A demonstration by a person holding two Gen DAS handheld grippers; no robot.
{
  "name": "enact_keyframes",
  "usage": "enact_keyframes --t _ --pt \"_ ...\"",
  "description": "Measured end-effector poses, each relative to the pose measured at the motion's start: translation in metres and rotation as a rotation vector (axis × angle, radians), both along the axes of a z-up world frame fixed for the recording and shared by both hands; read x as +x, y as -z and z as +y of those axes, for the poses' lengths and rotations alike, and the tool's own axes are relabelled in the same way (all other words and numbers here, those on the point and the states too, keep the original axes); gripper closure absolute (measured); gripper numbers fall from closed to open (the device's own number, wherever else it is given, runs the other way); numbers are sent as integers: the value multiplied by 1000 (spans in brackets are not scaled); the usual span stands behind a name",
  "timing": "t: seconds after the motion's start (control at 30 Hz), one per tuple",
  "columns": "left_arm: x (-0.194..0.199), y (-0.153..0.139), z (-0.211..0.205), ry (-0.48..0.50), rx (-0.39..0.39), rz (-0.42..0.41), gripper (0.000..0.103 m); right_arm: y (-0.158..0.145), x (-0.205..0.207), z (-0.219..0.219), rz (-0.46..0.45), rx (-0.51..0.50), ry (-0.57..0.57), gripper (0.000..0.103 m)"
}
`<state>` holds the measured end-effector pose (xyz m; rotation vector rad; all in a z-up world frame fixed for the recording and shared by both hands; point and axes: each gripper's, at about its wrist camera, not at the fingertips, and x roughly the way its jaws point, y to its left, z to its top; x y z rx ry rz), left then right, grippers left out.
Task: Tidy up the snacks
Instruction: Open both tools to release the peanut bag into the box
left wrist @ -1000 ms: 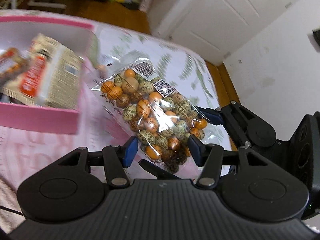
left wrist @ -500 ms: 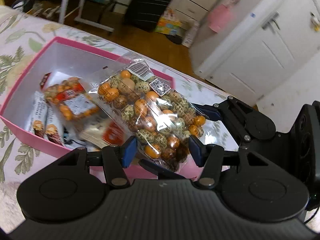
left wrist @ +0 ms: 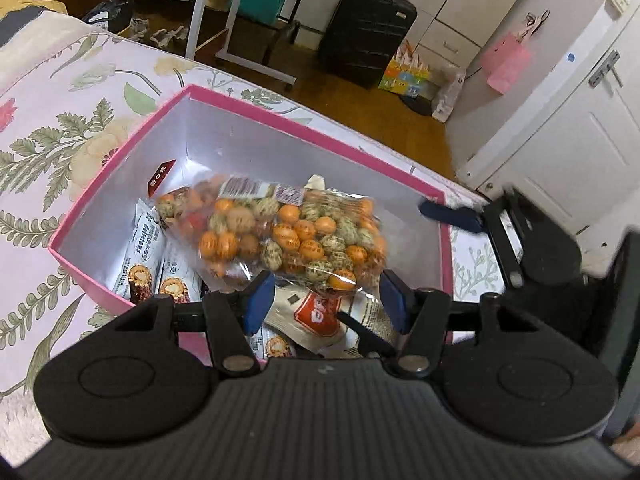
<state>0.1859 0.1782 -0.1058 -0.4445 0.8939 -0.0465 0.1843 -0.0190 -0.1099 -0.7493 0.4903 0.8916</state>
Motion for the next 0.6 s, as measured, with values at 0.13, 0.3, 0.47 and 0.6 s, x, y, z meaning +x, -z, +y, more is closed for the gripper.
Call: enact_keyframes --t 0.13,0.3,0.47,0.6 --pt "-4 -3 -3 36 -4 -14 47 -13 -12 -32 26 131 97 5" --pt "-8 -13 -19 104 15 -41 49 -25 -23 -83 76 288 251 6" --pt "-8 -27 -48 206 40 -72 51 -25 -9 -129 179 402 427 17" --pt "3 -39 -78 306 49 -85 58 -11 9 -153 319 470 530 29"
